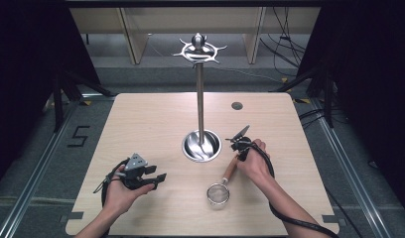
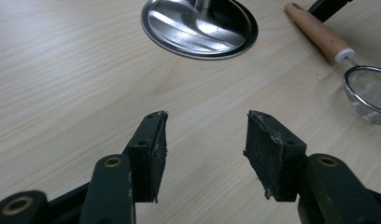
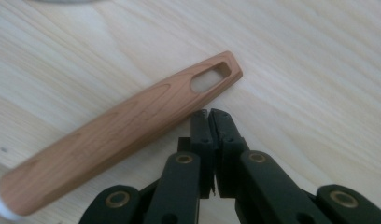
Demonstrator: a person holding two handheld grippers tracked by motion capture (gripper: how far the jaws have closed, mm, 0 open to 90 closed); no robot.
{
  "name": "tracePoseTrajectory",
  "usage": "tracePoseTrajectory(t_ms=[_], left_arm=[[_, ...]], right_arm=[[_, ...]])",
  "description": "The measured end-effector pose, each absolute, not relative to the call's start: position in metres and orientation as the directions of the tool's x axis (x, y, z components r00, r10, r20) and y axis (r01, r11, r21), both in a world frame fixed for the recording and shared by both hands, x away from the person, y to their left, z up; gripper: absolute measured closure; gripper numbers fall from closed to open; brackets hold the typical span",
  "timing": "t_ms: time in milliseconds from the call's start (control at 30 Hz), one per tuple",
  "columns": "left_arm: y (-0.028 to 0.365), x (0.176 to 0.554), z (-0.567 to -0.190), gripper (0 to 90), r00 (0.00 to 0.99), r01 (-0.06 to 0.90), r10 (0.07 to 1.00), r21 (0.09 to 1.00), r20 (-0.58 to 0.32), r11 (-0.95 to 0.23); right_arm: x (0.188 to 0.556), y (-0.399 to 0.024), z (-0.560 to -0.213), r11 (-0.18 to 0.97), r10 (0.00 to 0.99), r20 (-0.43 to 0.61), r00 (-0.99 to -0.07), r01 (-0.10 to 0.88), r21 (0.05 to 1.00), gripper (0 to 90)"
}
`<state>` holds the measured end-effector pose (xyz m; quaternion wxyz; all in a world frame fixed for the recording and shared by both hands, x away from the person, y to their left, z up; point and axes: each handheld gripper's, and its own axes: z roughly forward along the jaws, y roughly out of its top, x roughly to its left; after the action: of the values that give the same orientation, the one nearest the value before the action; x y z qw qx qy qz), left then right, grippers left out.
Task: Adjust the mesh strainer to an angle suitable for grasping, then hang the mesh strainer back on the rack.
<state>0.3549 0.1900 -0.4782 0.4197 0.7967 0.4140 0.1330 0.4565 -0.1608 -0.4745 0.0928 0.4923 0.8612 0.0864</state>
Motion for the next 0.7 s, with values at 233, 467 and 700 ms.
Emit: tracePoseTrajectory(t_ms=[233,467,700], left_arm=[[0.189,0.356,-0.478,47.7,0.621,0.541,0.772,0.786,-0.134,-0.298],[0.190,0.350,-0.480,48.0,0.626,0.545,0.765,0.788,-0.154,-0.287],[0.194,0.344,-0.477,47.9,0.619,0.531,0.774,0.797,-0.131,-0.289]], right_arm=[[0.449,-0.163,-0.460,0.482,0.868,-0.055,-0.494,0.809,0.337,72.6],[0.435,-0.174,-0.451,0.389,0.907,0.043,-0.419,0.873,0.295,60.9],[0.424,-0.163,-0.444,0.333,0.928,0.091,-0.362,0.913,0.235,43.9]])
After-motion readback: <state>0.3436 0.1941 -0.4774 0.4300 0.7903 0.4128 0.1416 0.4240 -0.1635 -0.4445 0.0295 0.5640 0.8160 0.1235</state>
